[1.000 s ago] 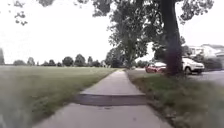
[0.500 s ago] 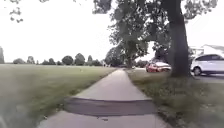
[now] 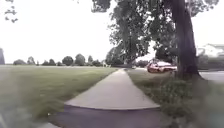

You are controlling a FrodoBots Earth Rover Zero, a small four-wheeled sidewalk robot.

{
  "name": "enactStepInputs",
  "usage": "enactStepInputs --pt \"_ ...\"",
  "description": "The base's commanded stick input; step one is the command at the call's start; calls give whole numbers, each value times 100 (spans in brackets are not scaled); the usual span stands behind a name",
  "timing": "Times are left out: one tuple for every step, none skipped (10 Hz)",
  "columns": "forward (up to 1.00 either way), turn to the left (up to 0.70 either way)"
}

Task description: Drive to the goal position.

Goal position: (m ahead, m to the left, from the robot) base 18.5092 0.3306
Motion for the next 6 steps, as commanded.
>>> enactStepInputs --pt "70 0" --pt "70 0" --pt "70 0" --pt "70 0" --pt "70 0" --pt "70 0"
